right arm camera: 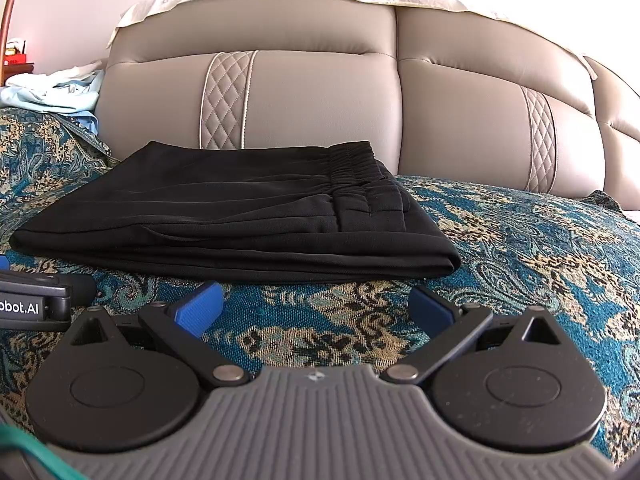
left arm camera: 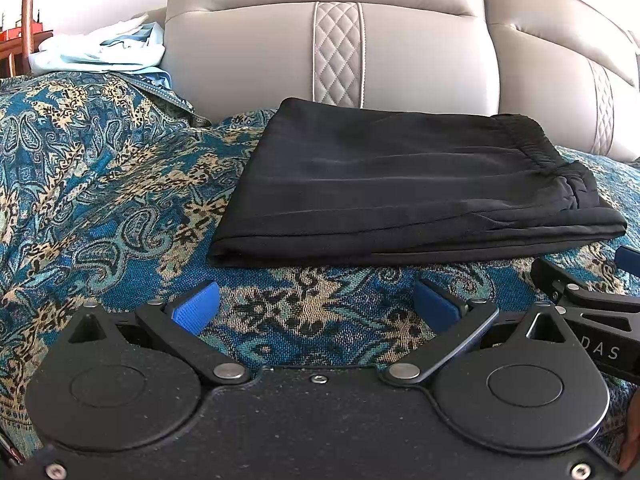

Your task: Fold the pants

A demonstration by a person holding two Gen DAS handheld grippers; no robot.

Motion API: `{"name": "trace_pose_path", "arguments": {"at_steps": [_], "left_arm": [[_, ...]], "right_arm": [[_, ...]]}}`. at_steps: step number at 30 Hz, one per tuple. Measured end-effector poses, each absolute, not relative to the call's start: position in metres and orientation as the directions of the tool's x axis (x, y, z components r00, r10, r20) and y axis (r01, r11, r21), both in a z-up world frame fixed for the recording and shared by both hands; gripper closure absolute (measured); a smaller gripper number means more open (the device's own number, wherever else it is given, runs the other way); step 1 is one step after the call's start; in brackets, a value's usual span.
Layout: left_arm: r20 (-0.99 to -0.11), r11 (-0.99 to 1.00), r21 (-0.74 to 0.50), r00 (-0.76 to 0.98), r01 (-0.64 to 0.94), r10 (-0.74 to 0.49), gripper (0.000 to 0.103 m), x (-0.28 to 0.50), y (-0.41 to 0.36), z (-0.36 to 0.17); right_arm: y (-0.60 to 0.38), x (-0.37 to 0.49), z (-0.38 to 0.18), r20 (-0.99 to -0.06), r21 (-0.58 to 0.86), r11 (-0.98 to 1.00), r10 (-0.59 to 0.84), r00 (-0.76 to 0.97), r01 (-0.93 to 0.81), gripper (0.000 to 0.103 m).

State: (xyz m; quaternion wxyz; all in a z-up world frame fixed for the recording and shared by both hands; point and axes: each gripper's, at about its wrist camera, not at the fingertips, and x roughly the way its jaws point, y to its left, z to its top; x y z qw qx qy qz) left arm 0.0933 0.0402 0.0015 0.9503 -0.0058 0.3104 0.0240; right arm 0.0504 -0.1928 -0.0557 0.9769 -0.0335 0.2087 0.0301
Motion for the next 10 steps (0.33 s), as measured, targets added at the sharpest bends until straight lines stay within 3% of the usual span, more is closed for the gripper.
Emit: {"name": "trace_pose_path", "arguments": {"at_steps": [10], "left_arm": [[-0.588, 0.999, 0.005, 0.808, -0.048, 0.041, 0.0, 0.0938, 0.0403, 0.0008]], "right_arm": [[-0.1928, 0.0504, -0.0556, -0.41, -0.053, 0.996, 0.045, 0.911, -0.073, 0.0]]}}
